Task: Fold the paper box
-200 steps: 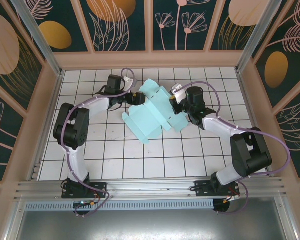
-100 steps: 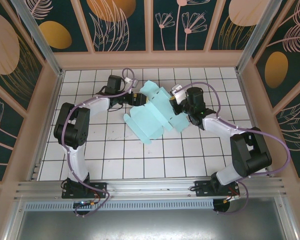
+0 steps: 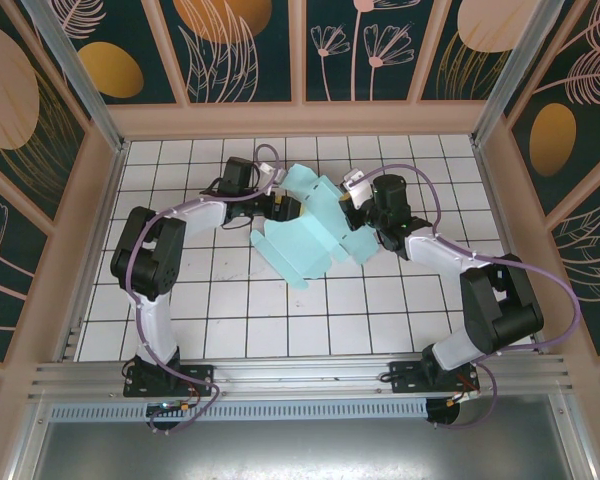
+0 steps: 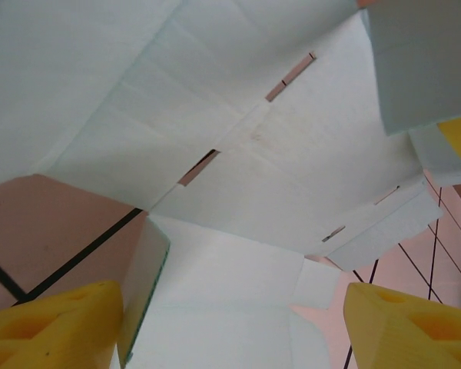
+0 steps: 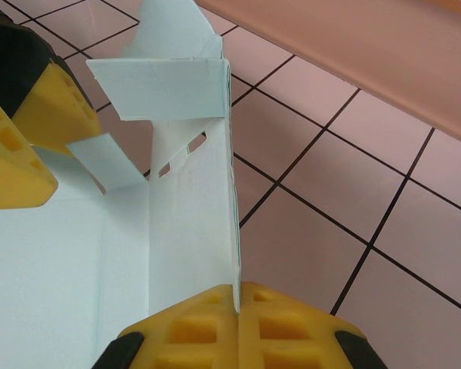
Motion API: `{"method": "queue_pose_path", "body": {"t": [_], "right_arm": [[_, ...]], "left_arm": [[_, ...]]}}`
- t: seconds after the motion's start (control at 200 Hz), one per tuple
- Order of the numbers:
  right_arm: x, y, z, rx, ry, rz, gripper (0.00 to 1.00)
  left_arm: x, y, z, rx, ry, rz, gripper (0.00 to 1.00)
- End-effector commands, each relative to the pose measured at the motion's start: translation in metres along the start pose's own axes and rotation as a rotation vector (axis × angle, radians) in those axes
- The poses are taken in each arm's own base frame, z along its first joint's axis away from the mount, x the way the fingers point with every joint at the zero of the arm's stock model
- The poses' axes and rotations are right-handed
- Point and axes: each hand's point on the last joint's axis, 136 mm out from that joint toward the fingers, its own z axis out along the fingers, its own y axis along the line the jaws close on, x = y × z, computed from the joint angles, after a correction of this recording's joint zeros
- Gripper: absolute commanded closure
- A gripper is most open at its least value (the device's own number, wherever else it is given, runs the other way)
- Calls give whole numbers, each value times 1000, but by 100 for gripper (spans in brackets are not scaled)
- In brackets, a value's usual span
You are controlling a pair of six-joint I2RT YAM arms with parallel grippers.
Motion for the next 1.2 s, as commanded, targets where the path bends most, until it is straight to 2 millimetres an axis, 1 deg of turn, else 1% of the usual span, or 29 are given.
{"method": "queue_pose_path", "body": {"t": [0.0, 0.14, 0.24, 0.435, 0.565, 0.82, 0.985, 1.065, 1.196], "right_arm": [[-13, -4, 0, 10, -53, 21, 100], [-11, -5, 1, 19, -49, 28, 100], [-9, -8, 3, 34, -37, 37, 100], [-9, -8, 5, 33, -36, 42, 100], [-8, -6, 7, 29, -33, 44, 100], [-10, 0, 10, 3, -39, 52, 100], [-12, 5, 11, -28, -46, 61, 100], [-12, 8, 13, -44, -42, 63, 100], [-8, 8, 15, -37, -24, 55, 100]], "left_arm": [[-9, -21, 3, 38, -8, 60, 25], [-7, -27, 7, 18, 2, 78, 25], [1, -28, 11, -15, 26, 93, 26], [20, -8, 23, -131, 87, 71, 27], [27, -5, 32, -144, 111, 65, 28], [40, 9, 51, -181, 163, 57, 28], [44, 22, 60, -223, 177, 38, 29], [44, 24, 65, -242, 180, 32, 32], [43, 25, 70, -258, 187, 33, 31]]}}
